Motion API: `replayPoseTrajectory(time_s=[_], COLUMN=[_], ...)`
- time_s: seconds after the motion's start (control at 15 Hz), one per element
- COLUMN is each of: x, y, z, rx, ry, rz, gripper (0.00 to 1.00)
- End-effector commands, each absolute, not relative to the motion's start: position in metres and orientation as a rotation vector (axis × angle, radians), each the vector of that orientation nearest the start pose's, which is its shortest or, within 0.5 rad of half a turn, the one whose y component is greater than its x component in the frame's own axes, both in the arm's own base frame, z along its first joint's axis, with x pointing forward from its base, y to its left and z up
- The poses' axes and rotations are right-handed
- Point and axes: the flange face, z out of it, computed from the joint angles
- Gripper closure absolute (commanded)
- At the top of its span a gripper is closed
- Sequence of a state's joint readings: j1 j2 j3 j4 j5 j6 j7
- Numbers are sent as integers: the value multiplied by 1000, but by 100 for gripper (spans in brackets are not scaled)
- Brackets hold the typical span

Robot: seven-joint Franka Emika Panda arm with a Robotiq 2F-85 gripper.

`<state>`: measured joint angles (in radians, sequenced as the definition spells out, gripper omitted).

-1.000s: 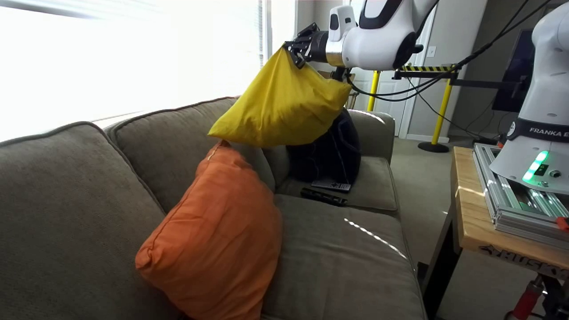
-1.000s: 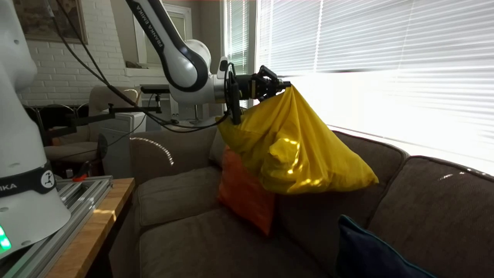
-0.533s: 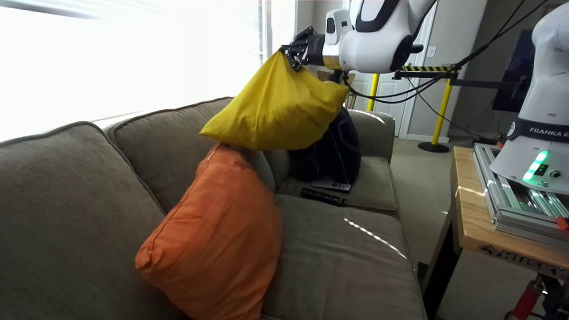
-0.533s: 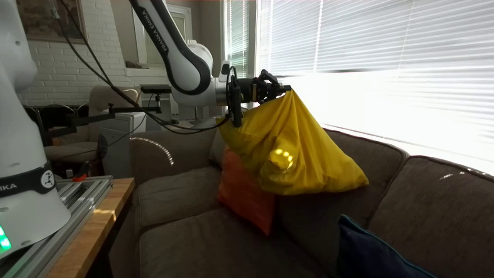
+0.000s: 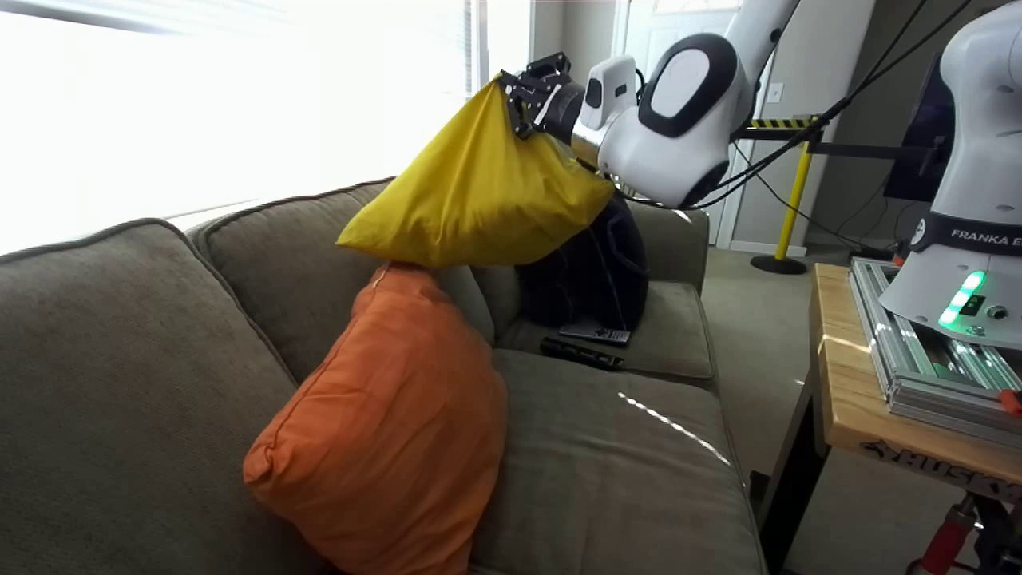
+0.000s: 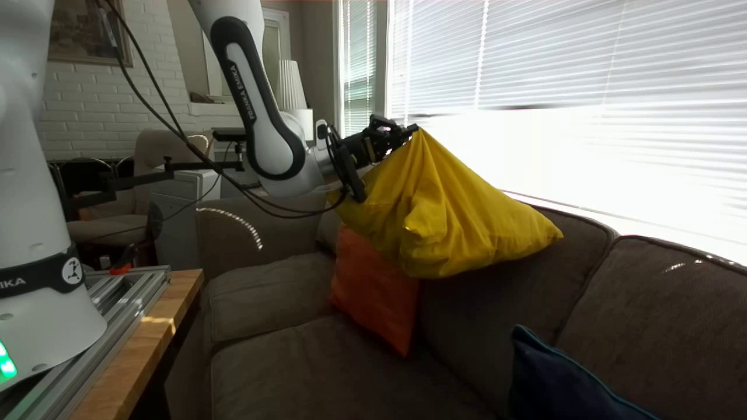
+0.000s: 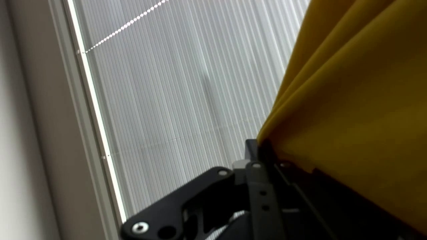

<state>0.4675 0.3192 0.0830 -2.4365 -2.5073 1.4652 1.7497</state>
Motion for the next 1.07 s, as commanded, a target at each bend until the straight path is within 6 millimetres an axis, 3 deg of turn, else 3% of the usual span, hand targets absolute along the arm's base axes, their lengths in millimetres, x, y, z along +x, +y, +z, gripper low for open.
replayPoseTrajectory(time_s=[0.0, 0.2, 0.27, 0.4, 1.0], x=[474, 483, 470, 474, 469], y=[203, 177, 187, 171, 166], z=[206, 175, 182, 168, 144], rx=[1017, 982, 1044, 1028, 1028], ry=[617, 655, 676, 680, 728], rz=[1609, 1542, 1545, 1515, 1483], gripper=[100, 100, 98, 98, 100])
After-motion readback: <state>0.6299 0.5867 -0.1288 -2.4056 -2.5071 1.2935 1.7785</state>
